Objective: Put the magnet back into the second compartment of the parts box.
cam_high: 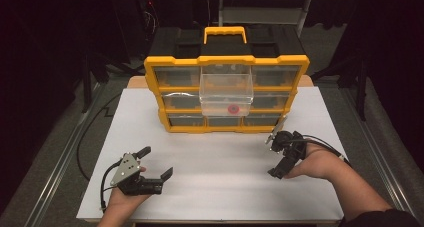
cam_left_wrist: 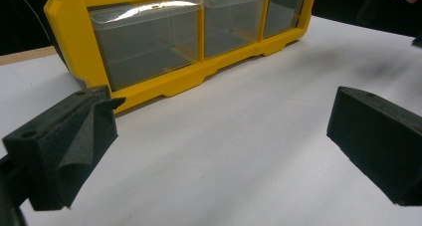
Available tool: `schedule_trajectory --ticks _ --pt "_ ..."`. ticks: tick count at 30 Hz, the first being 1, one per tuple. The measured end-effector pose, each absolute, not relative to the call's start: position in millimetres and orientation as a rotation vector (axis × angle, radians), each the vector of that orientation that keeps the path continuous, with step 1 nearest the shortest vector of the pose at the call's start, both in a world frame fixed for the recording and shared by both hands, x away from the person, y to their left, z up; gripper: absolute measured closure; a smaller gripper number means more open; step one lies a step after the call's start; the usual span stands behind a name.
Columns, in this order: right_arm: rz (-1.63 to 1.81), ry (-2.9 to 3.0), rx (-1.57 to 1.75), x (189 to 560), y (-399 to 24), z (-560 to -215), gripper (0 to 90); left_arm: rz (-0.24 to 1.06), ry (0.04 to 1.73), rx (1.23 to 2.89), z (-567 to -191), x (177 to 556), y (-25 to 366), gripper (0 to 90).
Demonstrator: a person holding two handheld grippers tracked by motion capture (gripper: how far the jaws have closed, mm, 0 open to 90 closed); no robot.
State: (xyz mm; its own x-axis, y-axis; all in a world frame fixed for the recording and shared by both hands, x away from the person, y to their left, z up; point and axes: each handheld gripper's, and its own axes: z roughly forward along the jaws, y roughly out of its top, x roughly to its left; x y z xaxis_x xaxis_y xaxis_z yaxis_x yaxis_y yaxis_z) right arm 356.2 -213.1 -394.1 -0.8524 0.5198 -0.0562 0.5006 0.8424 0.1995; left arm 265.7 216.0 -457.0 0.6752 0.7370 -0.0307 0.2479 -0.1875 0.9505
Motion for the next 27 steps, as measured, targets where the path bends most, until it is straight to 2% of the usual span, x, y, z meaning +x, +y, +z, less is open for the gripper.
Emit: schedule_trajectory --ticks 7,12,27 --pt "0.29 2.919 0.831 355 -213 -426 0.2 0.534 0.794 1.756 -457 266 216 0.6" --pt "0.396 2.865 0.848 353 -216 -438 0.2 0.532 0.795 1.759 -458 266 215 0.6" --pt "1.065 2.46 1.05 331 -240 -452 0.2 0.524 0.793 1.772 -458 268 215 0.6"
